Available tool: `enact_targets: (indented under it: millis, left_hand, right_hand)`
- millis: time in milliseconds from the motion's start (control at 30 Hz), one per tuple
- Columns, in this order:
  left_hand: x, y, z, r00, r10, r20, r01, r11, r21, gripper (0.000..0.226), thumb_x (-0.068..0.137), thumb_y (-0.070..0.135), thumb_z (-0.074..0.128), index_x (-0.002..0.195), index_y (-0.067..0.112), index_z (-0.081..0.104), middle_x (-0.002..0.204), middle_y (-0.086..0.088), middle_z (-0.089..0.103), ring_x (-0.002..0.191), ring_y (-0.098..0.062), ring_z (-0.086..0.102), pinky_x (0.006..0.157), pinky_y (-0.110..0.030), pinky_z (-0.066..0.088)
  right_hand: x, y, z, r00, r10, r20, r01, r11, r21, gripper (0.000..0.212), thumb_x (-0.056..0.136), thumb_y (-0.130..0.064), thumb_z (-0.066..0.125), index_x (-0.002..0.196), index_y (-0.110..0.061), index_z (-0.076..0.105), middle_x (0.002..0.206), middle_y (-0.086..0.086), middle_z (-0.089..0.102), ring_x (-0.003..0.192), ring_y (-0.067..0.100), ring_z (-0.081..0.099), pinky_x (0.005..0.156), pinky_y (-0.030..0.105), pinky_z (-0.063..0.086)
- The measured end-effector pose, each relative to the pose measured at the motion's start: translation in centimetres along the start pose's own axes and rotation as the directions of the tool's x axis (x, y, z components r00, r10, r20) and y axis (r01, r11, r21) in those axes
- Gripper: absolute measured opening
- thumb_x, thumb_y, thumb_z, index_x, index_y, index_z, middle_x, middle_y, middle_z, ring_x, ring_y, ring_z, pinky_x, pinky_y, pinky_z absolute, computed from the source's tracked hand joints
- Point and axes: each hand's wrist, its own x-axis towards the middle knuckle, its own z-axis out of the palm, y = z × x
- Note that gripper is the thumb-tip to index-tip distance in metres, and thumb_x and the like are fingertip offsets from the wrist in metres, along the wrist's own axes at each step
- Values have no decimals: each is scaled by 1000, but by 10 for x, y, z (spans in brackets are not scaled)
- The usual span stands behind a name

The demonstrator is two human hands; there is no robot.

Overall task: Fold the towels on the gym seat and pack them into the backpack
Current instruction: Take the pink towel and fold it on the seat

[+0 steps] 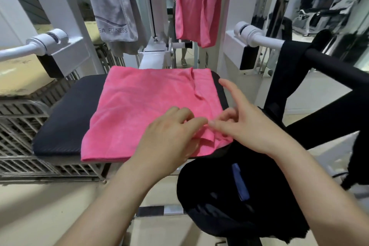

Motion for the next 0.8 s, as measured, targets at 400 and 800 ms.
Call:
enact_targets:
  millis: [400,800]
  left_hand:
    - [17,32,29,987,73,-140,-89,989,-114,35,91,37,48,83,16,74,69,-1,57,64,-24,55,43,-36,46]
    - [65,-21,-14,997,-75,11,75,951,-301,27,91,29,53,89,13,74,75,5,67,67,-10,54,69,-38,45]
  right_hand:
    - [-44,45,18,954,-191,-233,203,979,29,47,75,5,73,109,-25,61,80,-3,68,87,13,68,94,29,51]
    - [42,8,-26,993,103,-61,-92,983,161,14,94,-17,58,103,-11,67,86,14,70,61,8,62,51,11,43]
